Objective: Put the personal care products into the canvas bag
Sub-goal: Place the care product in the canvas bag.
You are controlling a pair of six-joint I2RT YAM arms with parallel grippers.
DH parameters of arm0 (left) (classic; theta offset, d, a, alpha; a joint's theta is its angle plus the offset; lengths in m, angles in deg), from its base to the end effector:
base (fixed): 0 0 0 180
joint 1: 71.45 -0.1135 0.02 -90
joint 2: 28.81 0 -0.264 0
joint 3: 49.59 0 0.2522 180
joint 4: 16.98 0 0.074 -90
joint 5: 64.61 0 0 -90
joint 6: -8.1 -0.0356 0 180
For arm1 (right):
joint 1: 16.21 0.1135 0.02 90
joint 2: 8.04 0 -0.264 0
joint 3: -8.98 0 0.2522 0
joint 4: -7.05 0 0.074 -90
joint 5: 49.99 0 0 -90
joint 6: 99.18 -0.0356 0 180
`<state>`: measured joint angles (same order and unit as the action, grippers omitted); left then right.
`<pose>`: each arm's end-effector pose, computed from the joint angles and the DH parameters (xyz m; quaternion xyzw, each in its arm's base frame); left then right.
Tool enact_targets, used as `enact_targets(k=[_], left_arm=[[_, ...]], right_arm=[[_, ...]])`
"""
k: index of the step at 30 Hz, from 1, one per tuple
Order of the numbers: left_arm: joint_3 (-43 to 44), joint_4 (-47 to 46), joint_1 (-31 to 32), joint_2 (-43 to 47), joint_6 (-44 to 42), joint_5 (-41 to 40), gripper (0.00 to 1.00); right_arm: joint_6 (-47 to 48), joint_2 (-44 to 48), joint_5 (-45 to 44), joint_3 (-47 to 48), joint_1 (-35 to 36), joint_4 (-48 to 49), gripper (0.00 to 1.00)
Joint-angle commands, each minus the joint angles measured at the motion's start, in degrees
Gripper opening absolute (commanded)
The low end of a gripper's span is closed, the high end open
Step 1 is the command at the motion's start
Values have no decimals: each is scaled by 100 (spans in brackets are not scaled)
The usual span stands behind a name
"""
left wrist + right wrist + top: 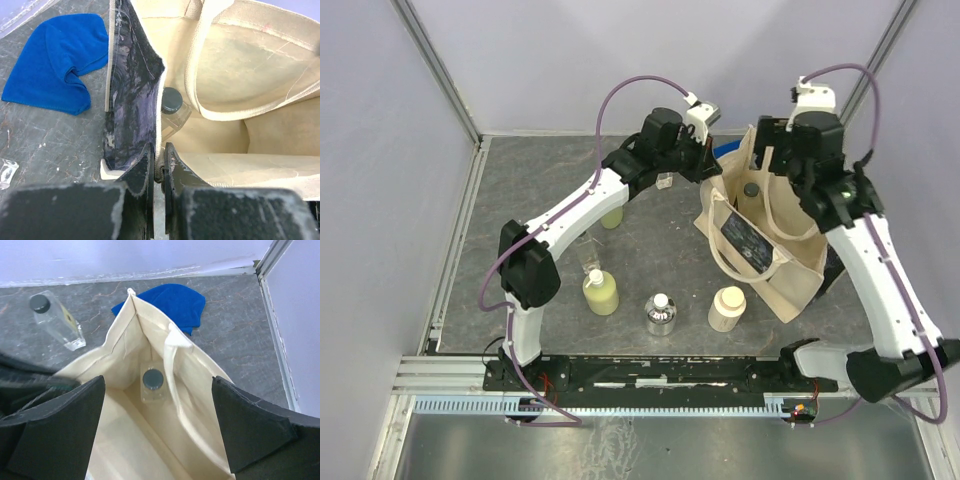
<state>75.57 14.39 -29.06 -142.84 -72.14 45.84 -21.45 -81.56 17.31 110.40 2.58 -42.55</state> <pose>0.3429 -0.3299 0.3662 0.3242 0.7463 -0.3782 0.4415 0.2574 0.0731 0.4452 0.0642 0.8164 -0.0096 0.5739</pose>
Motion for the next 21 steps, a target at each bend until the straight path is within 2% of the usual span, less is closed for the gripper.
enact_targets(k=[1,5,9,15,21], left_arm=[[501,168,-20,-100,-105,-139,3],[684,365,-21,-189,-212,-273,3],[758,403,-29,-285,-199,-253,3],[938,498,-34,-431,-165,-199,3],[1026,624,-38,-477,-258,-284,3]], right_arm=[[-437,425,419,872,75,-1852,94],[-815,553,1067,1041,277,-2865,88],[-1092,723,1334,959,852,-3279,84],[-1386,725,1220,960,2042,-3791,79],[-1908,552,528,329,3275,-4210,81]])
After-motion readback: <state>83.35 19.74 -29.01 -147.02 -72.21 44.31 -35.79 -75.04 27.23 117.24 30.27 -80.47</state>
